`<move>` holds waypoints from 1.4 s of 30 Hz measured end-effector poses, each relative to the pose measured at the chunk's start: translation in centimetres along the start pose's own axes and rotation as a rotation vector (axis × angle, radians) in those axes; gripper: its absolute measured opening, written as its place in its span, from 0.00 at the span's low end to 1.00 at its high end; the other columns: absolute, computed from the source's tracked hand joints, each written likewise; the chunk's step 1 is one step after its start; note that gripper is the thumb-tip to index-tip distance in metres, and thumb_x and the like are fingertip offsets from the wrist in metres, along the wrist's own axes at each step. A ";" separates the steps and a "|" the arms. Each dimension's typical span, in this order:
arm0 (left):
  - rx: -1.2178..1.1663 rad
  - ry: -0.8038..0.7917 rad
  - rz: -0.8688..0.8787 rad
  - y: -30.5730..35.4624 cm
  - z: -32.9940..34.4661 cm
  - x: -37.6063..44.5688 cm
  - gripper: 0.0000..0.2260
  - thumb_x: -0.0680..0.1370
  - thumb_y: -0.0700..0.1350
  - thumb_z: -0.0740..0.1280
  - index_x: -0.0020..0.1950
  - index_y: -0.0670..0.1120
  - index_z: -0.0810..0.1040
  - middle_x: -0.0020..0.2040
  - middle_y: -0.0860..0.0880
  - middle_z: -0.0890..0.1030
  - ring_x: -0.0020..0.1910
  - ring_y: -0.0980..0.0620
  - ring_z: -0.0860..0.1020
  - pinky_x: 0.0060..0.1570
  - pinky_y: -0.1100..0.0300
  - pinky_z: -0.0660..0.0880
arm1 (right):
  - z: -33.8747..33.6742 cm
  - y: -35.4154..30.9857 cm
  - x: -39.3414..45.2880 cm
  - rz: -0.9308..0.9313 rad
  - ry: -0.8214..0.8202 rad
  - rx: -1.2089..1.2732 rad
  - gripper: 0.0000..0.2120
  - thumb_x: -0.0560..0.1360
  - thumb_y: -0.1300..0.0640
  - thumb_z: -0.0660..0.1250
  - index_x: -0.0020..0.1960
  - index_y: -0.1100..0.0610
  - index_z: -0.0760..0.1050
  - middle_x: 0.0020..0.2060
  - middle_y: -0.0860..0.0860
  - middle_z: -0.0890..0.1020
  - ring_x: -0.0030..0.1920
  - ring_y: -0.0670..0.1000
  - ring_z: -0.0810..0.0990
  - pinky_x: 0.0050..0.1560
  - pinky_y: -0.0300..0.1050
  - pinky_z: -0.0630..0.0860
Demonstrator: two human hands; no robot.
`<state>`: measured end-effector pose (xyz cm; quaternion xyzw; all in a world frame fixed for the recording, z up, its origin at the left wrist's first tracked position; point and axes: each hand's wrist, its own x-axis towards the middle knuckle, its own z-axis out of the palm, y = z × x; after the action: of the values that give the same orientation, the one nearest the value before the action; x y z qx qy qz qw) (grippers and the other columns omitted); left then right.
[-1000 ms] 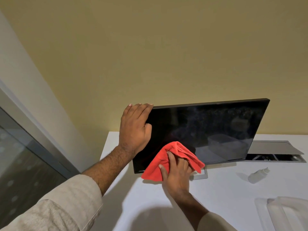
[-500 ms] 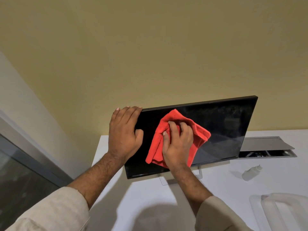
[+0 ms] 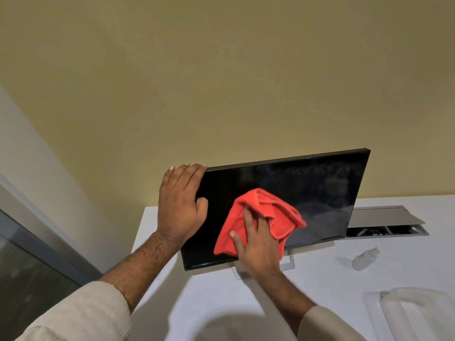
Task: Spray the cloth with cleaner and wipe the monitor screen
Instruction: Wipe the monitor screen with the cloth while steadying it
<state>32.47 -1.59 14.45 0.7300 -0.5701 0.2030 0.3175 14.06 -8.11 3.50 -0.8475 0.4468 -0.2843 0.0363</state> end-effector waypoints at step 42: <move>0.055 -0.052 0.006 -0.2 0.2 -0.3 0.26 0.79 0.58 0.59 0.73 0.46 0.70 0.70 0.48 0.75 0.73 0.47 0.68 0.79 0.48 0.52 | -6.2 5.7 7.6 0.336 0.226 0.025 0.39 0.76 0.31 0.52 0.80 0.50 0.51 0.78 0.58 0.58 0.76 0.64 0.58 0.67 0.68 0.65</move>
<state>32.55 -1.48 14.05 0.7419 -0.5745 0.2004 0.2818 9.98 -16.22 10.32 -0.7233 0.5795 -0.3729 0.0435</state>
